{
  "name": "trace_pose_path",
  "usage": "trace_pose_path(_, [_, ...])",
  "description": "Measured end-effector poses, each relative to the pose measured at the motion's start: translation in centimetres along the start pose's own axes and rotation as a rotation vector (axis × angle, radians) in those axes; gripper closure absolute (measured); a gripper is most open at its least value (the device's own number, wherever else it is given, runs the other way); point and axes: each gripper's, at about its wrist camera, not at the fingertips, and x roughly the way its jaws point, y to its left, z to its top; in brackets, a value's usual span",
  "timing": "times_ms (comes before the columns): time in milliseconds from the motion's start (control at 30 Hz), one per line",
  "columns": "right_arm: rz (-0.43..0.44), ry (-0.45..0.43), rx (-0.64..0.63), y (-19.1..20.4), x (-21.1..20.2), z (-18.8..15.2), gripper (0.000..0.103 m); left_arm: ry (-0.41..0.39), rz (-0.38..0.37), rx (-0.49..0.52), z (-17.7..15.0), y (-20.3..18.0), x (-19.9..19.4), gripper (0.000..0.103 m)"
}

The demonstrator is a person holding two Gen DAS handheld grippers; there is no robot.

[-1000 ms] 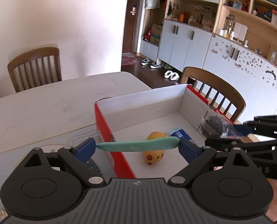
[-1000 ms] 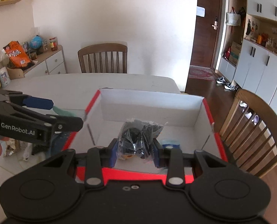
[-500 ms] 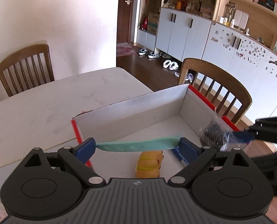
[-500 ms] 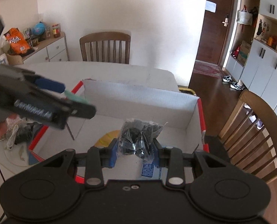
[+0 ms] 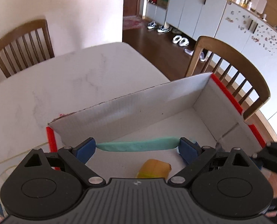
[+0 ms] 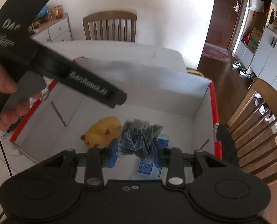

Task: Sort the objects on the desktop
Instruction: 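Lower the black bag with the right tool while the left tool lowers and releases the teal stick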

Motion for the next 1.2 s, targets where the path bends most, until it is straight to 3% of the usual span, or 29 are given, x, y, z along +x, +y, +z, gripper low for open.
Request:
trace_pose_path(200, [0.032, 0.067, 0.023, -0.5, 1.8, 0.1, 0.067, 0.026, 0.06, 0.047, 0.9, -0.9, 2.0, 0.007])
trace_pose_path(600, [0.092, 0.215, 0.031, -0.4, 4.9, 0.4, 0.067, 0.114, 0.106, 0.064, 1.5, -1.7, 5.5, 0.007])
trace_pose_path(1200, [0.112, 0.326, 0.034, -1.0, 6.2, 1.2, 0.065, 0.235, 0.113, 0.024, 1.1, -0.3, 8.2, 0.008])
